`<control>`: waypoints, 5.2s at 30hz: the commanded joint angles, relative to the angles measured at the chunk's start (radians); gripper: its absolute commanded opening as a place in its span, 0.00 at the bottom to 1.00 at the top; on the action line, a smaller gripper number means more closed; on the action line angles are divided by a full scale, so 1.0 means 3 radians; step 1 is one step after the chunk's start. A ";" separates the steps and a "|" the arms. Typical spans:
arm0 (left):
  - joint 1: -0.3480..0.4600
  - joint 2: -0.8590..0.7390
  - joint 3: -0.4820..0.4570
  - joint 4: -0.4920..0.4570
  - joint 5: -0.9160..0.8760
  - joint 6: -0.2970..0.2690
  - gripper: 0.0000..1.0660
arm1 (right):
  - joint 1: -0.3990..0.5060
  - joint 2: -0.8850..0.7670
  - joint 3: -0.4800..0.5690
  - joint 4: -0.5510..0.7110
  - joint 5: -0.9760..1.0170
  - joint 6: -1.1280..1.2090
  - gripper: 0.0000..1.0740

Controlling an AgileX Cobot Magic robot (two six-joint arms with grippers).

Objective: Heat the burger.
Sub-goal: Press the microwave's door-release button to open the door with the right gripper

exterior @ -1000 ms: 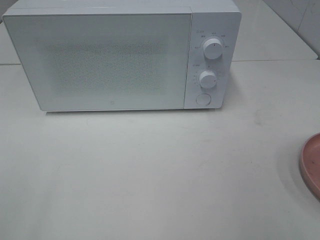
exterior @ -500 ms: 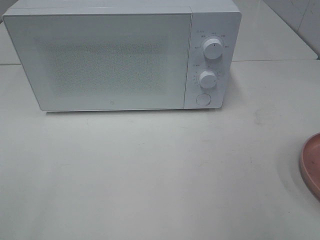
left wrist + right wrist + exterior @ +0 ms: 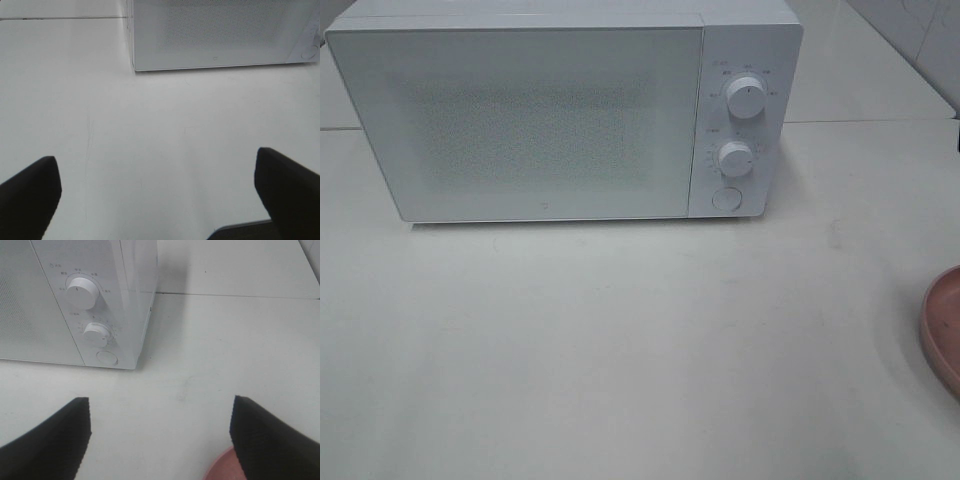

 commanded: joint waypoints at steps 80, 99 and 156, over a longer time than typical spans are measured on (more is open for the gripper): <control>-0.0010 -0.0077 0.0000 0.0000 -0.0033 0.0010 0.92 | 0.2280 0.3343 0.0593 0.3047 -0.5653 0.0867 0.70; -0.0010 -0.0077 0.0000 0.0000 -0.0033 0.0010 0.92 | 0.2280 0.3343 0.0593 0.3193 -0.5417 0.4027 0.20; -0.0010 -0.0077 0.0000 0.0000 -0.0033 0.0010 0.92 | 0.1497 0.4387 -0.0713 0.2833 -0.4183 0.3960 0.00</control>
